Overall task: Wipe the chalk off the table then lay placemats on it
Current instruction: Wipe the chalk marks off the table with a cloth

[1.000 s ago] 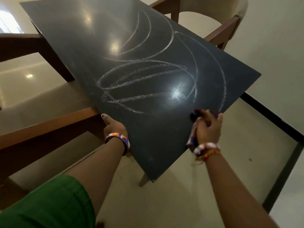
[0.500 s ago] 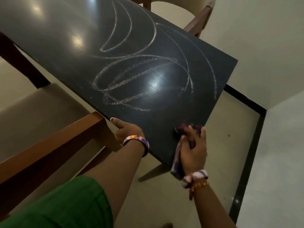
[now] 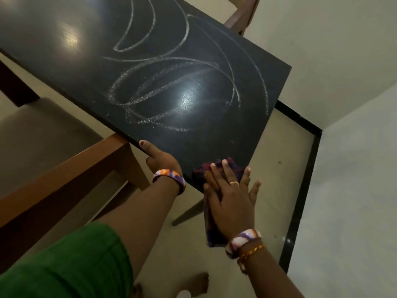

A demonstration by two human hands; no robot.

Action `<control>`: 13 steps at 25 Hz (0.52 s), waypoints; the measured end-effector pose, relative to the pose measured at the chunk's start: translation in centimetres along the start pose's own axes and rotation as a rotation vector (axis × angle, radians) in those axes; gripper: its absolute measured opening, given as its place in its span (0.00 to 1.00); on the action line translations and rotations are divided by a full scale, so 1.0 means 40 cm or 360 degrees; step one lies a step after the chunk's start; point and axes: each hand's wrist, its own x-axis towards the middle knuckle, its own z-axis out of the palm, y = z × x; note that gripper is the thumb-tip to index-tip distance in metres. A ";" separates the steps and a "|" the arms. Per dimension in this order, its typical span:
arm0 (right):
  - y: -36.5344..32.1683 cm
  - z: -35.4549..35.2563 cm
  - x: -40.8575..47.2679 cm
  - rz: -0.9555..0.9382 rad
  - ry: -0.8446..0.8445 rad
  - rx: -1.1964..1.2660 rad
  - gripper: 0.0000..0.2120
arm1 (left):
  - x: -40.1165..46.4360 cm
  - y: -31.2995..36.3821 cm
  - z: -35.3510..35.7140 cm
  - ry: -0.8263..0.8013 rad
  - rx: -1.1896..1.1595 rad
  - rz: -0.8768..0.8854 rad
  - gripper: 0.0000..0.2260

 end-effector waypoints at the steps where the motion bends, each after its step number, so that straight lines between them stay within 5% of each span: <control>1: -0.004 -0.008 0.041 -0.0072 -0.0060 -0.0116 0.30 | 0.029 -0.015 -0.014 -0.0163 0.0008 -0.0061 0.31; 5: -0.079 -0.021 0.258 -0.0155 -0.0208 0.0009 0.25 | 0.114 -0.024 -0.099 -0.0706 0.0174 0.0040 0.33; 10: -0.010 -0.012 0.095 -0.0633 -0.0165 0.0083 0.23 | 0.125 0.021 -0.156 -0.0993 0.0460 0.0081 0.27; 13: 0.074 -0.048 0.180 -0.0246 -0.0112 0.0099 0.20 | 0.112 0.033 -0.161 -0.1023 0.0535 0.0064 0.26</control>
